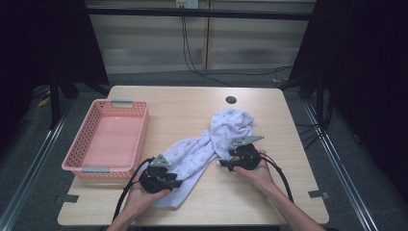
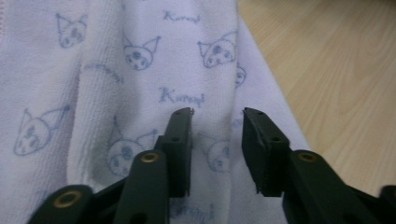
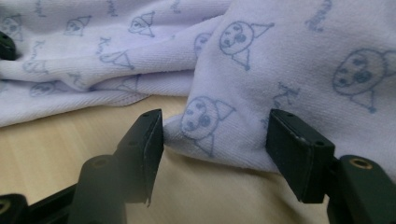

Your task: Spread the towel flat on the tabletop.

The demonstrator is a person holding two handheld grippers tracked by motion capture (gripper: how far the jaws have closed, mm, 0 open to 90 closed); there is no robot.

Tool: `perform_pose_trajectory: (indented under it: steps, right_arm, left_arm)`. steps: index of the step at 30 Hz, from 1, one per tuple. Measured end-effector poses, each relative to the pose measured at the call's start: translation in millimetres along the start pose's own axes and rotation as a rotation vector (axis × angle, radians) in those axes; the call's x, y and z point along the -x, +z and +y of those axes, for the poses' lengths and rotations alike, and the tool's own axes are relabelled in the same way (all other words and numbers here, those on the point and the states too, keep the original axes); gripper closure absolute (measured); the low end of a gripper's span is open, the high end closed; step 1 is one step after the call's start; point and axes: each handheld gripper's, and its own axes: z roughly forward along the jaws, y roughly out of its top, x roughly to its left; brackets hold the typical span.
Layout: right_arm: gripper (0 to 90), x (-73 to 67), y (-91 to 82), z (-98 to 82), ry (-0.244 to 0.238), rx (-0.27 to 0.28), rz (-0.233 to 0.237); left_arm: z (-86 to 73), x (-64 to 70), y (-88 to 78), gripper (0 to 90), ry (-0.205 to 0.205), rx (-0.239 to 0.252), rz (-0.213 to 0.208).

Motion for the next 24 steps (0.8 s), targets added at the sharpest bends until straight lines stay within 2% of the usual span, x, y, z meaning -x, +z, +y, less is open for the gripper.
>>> perform_pose_trajectory:
  steps: [1,2,3,4,5,6,7,8,9,10,11,12,13,14,15,16,17,18,19,20,22,24]
  right_arm:
    - [56.7,0.0,-0.4,1.4,-0.019,-0.009,-0.03]
    - [56.7,0.0,-0.4,1.4,-0.019,-0.009,-0.03]
    - [77.9,5.9,-3.6,2.5,0.016,-0.011,-0.032]
    - [77.9,5.9,-3.6,2.5,0.016,-0.011,-0.032]
    - [80.2,8.9,-4.7,2.6,0.023,-0.008,-0.038]
    - [81.4,14.2,-7.7,2.0,0.037,-0.011,-0.07]
    - [81.6,20.2,-10.7,1.3,0.045,-0.022,-0.083]
    - [81.8,32.3,-16.2,-1.9,0.063,-0.021,-0.119]
    - [81.8,32.3,-16.2,-1.9,0.063,-0.021,-0.119]
    - [81.7,48.9,-23.2,-6.8,0.099,-0.021,-0.151]
    - [81.7,48.9,-23.2,-6.8,0.099,-0.021,-0.151]
    - [81.4,57.7,-27.7,-10.1,0.113,-0.016,-0.182]
    - [79.8,64.1,-31.4,-12.4,0.121,-0.016,-0.197]
    - [74.1,69.3,-35.0,-14.7,0.134,-0.005,-0.189]
    - [62.4,72.8,-39.6,-16.5,0.149,0.01,-0.186]
    - [55.0,73.2,-52.0,-17.6,0.155,0.043,-0.204]
    - [55.0,73.2,-52.0,-17.6,0.155,0.043,-0.204]
    - [48.6,65.7,-66.0,-17.0,0.151,0.076,-0.205]
    - [48.6,61.0,-70.8,-17.5,0.142,0.088,-0.185]
    - [48.6,61.0,-70.8,-17.5,0.142,0.088,-0.185]
    - [48.4,41.6,-79.3,-21.5,0.119,0.092,-0.122]
    - [48.3,21.4,-79.4,-27.8,0.086,0.076,-0.042]
  left_arm:
    - [0.4,2.3,1.1,71.4,0.014,-0.005,0.017]
    - [0.4,2.3,1.1,76.0,0.014,-0.005,0.017]
    - [1.6,2.9,2.7,80.6,0.013,-0.008,0.012]
    - [1.6,2.9,2.7,84.2,0.013,-0.008,0.012]
    - [2.3,2.7,4.4,84.2,0.002,-0.007,-0.001]
    - [3.2,3.0,5.7,86.1,-0.002,-0.008,-0.017]
    - [3.9,3.2,7.0,86.6,-0.003,-0.007,-0.029]
    - [6.5,7.0,11.0,87.1,-0.005,-0.008,-0.044]
    - [6.5,7.0,11.0,87.1,-0.005,-0.008,-0.044]
    - [8.0,9.1,14.2,87.2,-0.003,-0.003,-0.06]
    - [11.2,12.2,18.4,87.2,-0.002,-0.006,-0.071]
    - [13.9,15.2,23.6,87.2,-0.01,0.005,-0.08]
    - [18.0,19.1,27.7,86.9,0.005,0.001,-0.071]
    - [22.6,23.7,32.2,86.3,0.019,-0.004,-0.059]
    - [26.5,27.7,37.7,86.0,0.015,0.001,-0.065]
    - [30.1,30.9,43.1,86.1,0.022,0.005,-0.073]
    - [33.7,33.1,47.5,86.1,0.028,0.004,-0.083]
    - [39.3,36.2,55.3,86.1,0.014,0.012,-0.101]
    - [39.3,36.2,55.3,86.0,0.014,0.012,-0.101]
    - [42.9,37.5,59.1,86.0,0.018,0.009,-0.107]
    - [50.2,40.5,68.7,84.8,-0.002,0.017,-0.129]
    - [55.0,44.4,73.7,80.1,0.005,0.018,-0.155]
